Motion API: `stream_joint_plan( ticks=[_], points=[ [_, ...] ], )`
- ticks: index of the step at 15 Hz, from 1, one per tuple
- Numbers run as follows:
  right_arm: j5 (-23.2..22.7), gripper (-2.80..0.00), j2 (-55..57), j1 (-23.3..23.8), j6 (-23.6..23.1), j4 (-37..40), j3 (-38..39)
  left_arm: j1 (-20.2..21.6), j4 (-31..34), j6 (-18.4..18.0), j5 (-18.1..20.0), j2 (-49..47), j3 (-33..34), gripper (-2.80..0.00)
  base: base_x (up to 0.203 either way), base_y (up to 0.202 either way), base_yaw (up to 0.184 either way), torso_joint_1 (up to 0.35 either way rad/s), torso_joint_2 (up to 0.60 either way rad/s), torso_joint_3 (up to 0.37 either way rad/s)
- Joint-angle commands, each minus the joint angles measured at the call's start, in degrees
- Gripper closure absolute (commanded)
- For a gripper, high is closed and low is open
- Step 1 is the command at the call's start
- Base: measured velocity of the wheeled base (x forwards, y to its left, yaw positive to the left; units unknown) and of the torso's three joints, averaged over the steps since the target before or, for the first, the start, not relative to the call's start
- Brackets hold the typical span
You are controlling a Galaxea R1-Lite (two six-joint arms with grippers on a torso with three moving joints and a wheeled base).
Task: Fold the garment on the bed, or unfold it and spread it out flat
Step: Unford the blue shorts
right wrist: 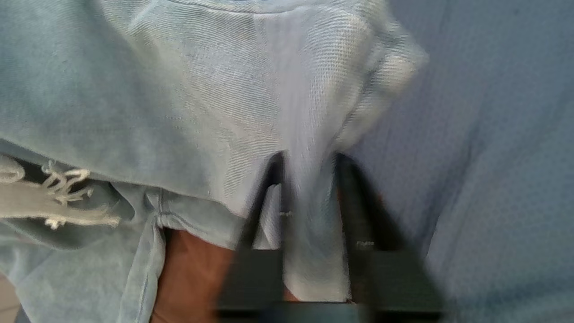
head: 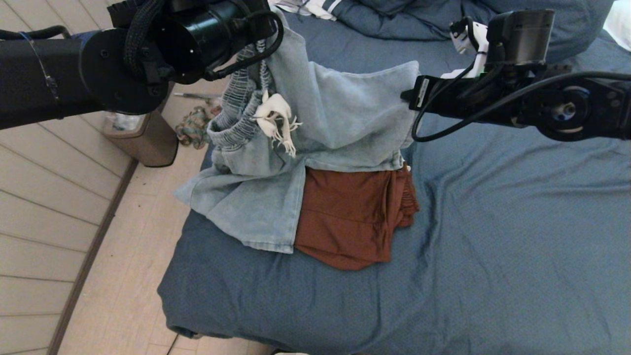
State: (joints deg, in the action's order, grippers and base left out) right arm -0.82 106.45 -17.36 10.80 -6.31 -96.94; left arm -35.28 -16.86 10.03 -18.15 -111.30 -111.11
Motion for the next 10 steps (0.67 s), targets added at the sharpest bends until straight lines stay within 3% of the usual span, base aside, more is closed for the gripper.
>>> stream_joint_plan(
  ticks=[1,6,10],
  points=[
    [-0.2,-2.8,0.3,0.0,0.1,-0.1,-0.4,0.0,-0.2,0.1,-0.4,-0.5,0.0,0.0,0.0,0.0,0.0,0.0,0.0,0.0],
    [-2.1,-2.8,-2.6,4.4,2.2,-0.2,1.1,0.8,-0.2,0.2,0.0,-1.4,-0.5,0.0,0.0,0.0,0.0,0.0,0.0,0.0],
    [-4.5,-2.8,-10.1,7.5,3.3,-0.2,8.4,4.8,-3.2,0.6,-0.4,-5.0,-0.4,0.0,0.0,0.0,0.0,0.0,0.0,0.0]
  ],
)
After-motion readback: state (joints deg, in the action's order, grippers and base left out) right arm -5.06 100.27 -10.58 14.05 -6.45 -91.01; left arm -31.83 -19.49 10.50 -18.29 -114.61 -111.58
